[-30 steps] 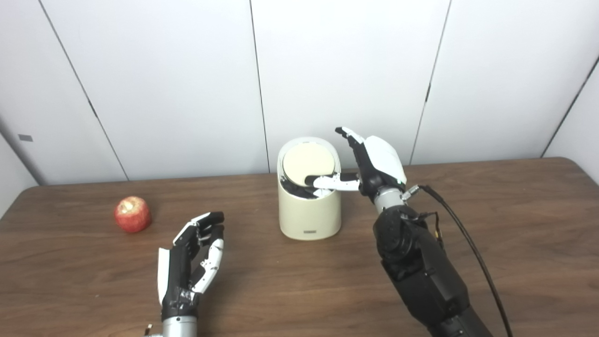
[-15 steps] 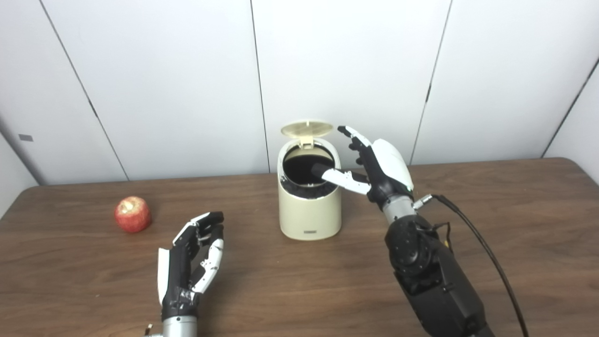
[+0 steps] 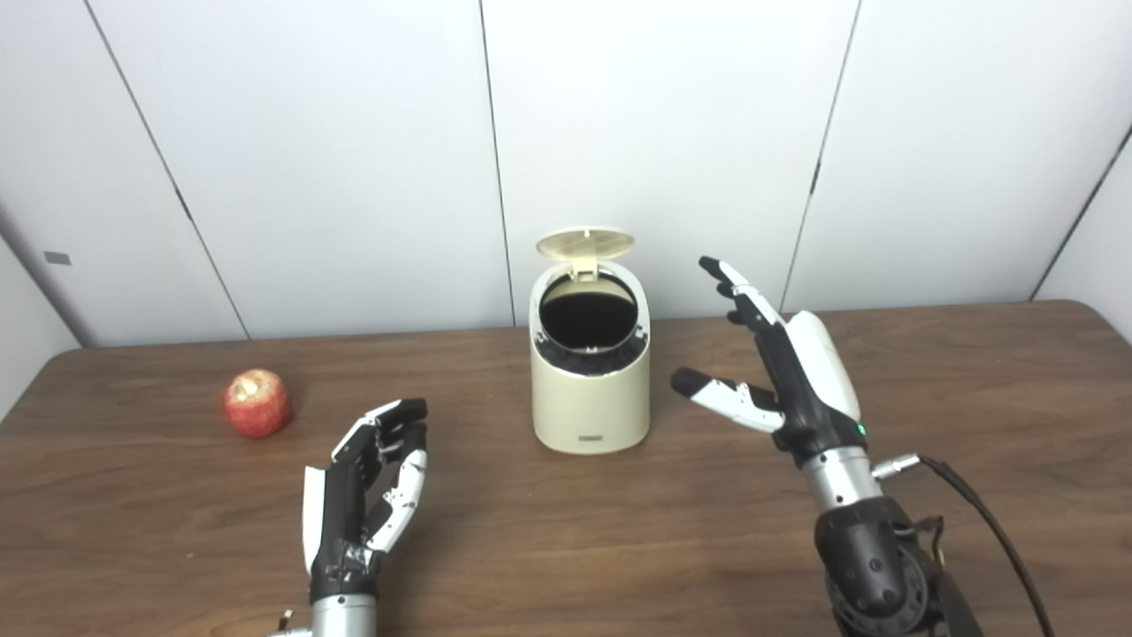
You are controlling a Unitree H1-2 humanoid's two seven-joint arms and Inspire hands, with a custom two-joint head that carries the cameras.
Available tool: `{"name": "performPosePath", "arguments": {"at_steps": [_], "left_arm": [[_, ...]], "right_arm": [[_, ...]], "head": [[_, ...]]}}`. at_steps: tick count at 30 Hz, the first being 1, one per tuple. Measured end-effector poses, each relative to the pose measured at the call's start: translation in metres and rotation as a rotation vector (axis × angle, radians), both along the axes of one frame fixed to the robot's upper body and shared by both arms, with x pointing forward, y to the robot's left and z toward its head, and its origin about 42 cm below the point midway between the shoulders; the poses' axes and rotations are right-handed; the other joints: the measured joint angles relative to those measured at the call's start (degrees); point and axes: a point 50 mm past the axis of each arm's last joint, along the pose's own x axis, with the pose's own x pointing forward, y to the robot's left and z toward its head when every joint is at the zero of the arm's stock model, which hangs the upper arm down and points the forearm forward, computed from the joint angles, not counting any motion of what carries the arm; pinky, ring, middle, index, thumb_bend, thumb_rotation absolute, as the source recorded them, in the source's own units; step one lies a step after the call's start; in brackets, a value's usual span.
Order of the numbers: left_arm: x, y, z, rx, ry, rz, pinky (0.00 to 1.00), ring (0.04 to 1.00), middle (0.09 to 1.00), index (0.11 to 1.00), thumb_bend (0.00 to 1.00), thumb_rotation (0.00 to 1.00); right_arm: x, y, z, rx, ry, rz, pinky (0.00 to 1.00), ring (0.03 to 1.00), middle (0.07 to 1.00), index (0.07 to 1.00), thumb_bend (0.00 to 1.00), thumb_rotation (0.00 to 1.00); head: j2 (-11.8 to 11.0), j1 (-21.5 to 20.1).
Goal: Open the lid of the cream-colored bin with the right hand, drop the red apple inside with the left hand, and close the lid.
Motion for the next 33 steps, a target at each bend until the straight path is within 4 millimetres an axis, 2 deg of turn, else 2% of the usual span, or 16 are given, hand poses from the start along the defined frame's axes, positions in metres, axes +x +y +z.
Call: {"name": "performPosePath", "arguments": {"at_steps": [1, 3, 4, 7, 9, 15, 25, 26, 27, 29, 31, 33], "left_arm": [[0.000, 0.000, 0.000, -0.001, -0.005, 0.000, 0.59, 0.685, 0.715, 0.701, 0.25, 0.37], [0.001, 0.001, 0.000, -0.002, -0.007, 0.002, 0.60, 0.688, 0.718, 0.704, 0.25, 0.37], [0.001, 0.002, 0.000, -0.001, -0.006, 0.003, 0.60, 0.688, 0.718, 0.704, 0.25, 0.38], [0.002, 0.004, 0.000, 0.001, -0.009, 0.001, 0.59, 0.687, 0.718, 0.702, 0.24, 0.38], [0.003, 0.007, 0.000, -0.002, -0.010, 0.002, 0.60, 0.690, 0.720, 0.703, 0.24, 0.39], [0.003, 0.010, 0.000, 0.001, -0.010, 0.003, 0.61, 0.685, 0.720, 0.703, 0.23, 0.38], [0.003, 0.010, 0.000, 0.003, -0.012, 0.003, 0.62, 0.698, 0.723, 0.702, 0.26, 0.37], [0.003, 0.010, 0.000, 0.009, -0.015, 0.005, 0.60, 0.695, 0.719, 0.701, 0.39, 0.37], [0.003, 0.010, 0.001, 0.027, -0.021, 0.010, 0.60, 0.693, 0.717, 0.701, 0.45, 0.37], [-0.001, 0.012, 0.006, 0.110, -0.048, 0.028, 0.59, 0.689, 0.706, 0.711, 0.68, 0.39], [-0.006, 0.016, 0.027, 0.252, -0.127, 0.062, 0.63, 0.717, 0.731, 0.749, 0.82, 0.43], [-0.009, 0.025, 0.056, 0.391, -0.212, 0.127, 0.68, 0.769, 0.781, 0.794, 0.87, 0.46]], "right_arm": [[-0.005, -0.004, -0.006, 0.020, -0.012, 0.010, 0.77, 0.860, 0.892, 0.901, 0.96, 0.88], [-0.012, -0.011, -0.021, 0.054, -0.019, 0.025, 0.75, 0.841, 0.865, 0.880, 0.83, 0.76], [-0.015, -0.015, -0.031, 0.072, -0.013, 0.025, 0.74, 0.829, 0.856, 0.867, 0.72, 0.71], [-0.027, -0.023, -0.055, 0.100, -0.021, 0.050, 0.63, 0.757, 0.796, 0.797, 0.32, 0.50], [-0.033, -0.024, -0.061, 0.117, -0.044, 0.056, 0.61, 0.735, 0.769, 0.762, 0.23, 0.50], [-0.036, -0.021, -0.057, 0.187, -0.146, 0.022, 0.60, 0.718, 0.732, 0.710, 0.24, 0.47], [-0.038, -0.027, -0.071, 0.212, -0.147, -0.017, 0.59, 0.710, 0.724, 0.689, 0.23, 0.44], [-0.038, -0.027, -0.071, 0.213, -0.152, -0.016, 0.60, 0.710, 0.724, 0.695, 0.23, 0.45], [-0.039, -0.026, -0.071, 0.214, -0.154, -0.016, 0.60, 0.710, 0.724, 0.698, 0.23, 0.46], [-0.039, -0.026, -0.071, 0.220, -0.158, -0.020, 0.59, 0.704, 0.723, 0.707, 0.23, 0.47], [-0.039, -0.027, -0.072, 0.218, -0.158, -0.027, 0.59, 0.700, 0.722, 0.708, 0.24, 0.47], [-0.038, -0.029, -0.072, 0.220, -0.158, -0.033, 0.59, 0.703, 0.722, 0.700, 0.24, 0.47]], "head": [[0.0, 0.0], [-0.1, -0.1], [-0.1, -0.1], [-0.2, -0.2], [-0.4, -0.1], [-0.2, 0.0], [0.0, 0.7], [0.3, 0.8], [0.3, 1.0], [0.3, 1.0], [0.5, 0.8], [0.7, 1.1]]}}
